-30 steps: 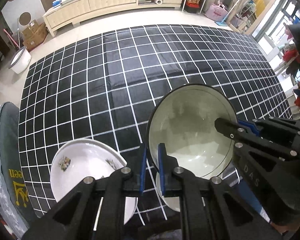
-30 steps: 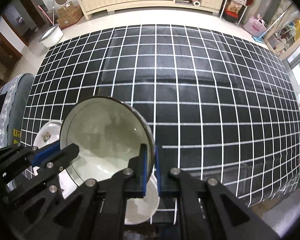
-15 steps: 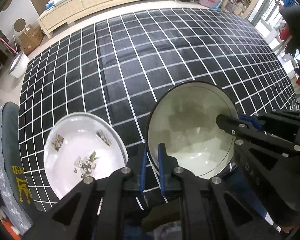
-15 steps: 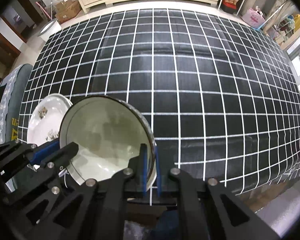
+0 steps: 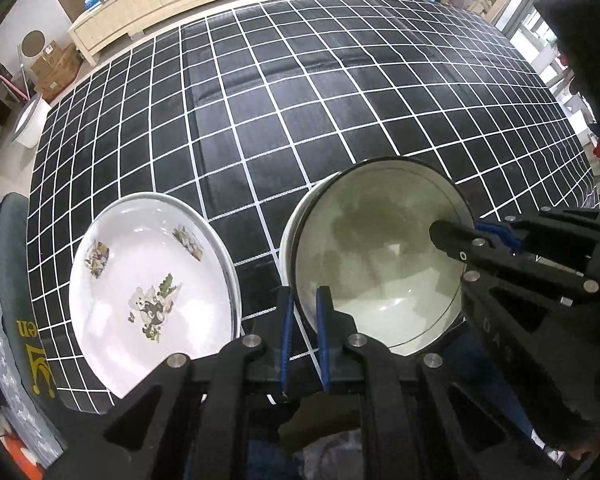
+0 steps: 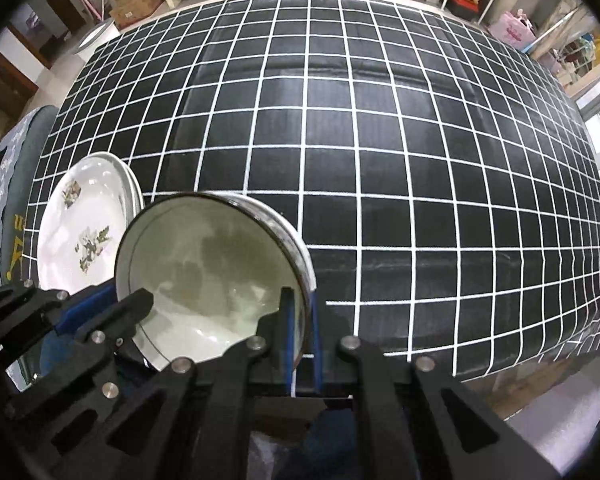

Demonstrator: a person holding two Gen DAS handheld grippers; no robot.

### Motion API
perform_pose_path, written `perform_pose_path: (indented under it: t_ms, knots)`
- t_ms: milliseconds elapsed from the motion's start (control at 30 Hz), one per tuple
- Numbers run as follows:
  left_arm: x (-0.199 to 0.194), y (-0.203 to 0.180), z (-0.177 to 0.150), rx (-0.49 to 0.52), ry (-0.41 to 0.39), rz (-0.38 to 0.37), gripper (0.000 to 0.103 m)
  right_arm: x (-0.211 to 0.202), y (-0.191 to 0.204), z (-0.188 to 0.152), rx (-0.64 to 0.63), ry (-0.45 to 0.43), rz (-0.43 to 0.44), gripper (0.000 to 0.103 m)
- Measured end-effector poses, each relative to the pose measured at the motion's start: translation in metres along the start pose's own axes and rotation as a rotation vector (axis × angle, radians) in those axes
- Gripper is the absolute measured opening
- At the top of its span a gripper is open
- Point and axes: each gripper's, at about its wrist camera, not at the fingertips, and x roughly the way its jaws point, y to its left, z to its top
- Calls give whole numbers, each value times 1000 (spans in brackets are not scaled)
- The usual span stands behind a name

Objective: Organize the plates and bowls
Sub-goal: 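Tilt the green-speckled bowl and lower it into the nested white bowls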

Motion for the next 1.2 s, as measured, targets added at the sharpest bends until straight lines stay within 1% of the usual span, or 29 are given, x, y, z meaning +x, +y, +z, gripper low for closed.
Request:
perform_pose_path:
  t_ms: [200, 333, 633, 700, 733, 767, 800, 833, 867, 933, 967, 1000, 1067, 1133, 1200]
  knots:
    - [5, 3, 0, -7, 2, 3, 10, 1, 1, 0, -21, 1, -8, 11]
    - [5, 5, 1, -16, 1, -11, 10, 2, 3, 0, -43, -4, -20, 11]
    - [0, 6, 3, -29, -21, -34, 10, 1, -1, -1, -45, -29, 2, 11]
    - [-3, 6, 2, -37, -29, -42, 10, 1, -3, -2, -32, -27, 23, 15]
    - [-4, 8, 2, -45, -34, -52, 10, 1, -2, -2, -23, -24, 36, 23]
    - [-5, 8, 1, -51, -36, -60, 10, 0, -2, -2, -17, -22, 49, 36]
    - [-7, 10, 2, -56, -42, -70, 13, -1, -3, -3, -10, -28, 55, 44]
    - [-9, 11, 1, -61, -52, -79, 15, -3, -4, -3, -4, -37, 54, 56]
    - [-12, 12, 1, -64, -60, -83, 19, -7, -5, -4, 0, -53, 50, 62]
    - [-18, 15, -1, -69, -83, -77, 24, -14, -9, -6, 18, -93, 44, 67]
    - [-22, 15, -2, -62, -100, -81, 30, -16, -12, -7, 28, -98, 51, 70]
    - [-28, 15, -4, -51, -126, -100, 40, -19, -17, -8, 42, -99, 68, 72]
    - [-34, 18, -8, -55, -156, -125, 52, -22, -29, -14, 96, -113, 102, 76]
    - [-36, 22, -11, -62, -168, -165, 52, -23, -37, -19, 144, -126, 118, 77]
    - [-33, 28, -13, -89, -161, -183, 54, -23, -44, -22, 175, -122, 149, 78]
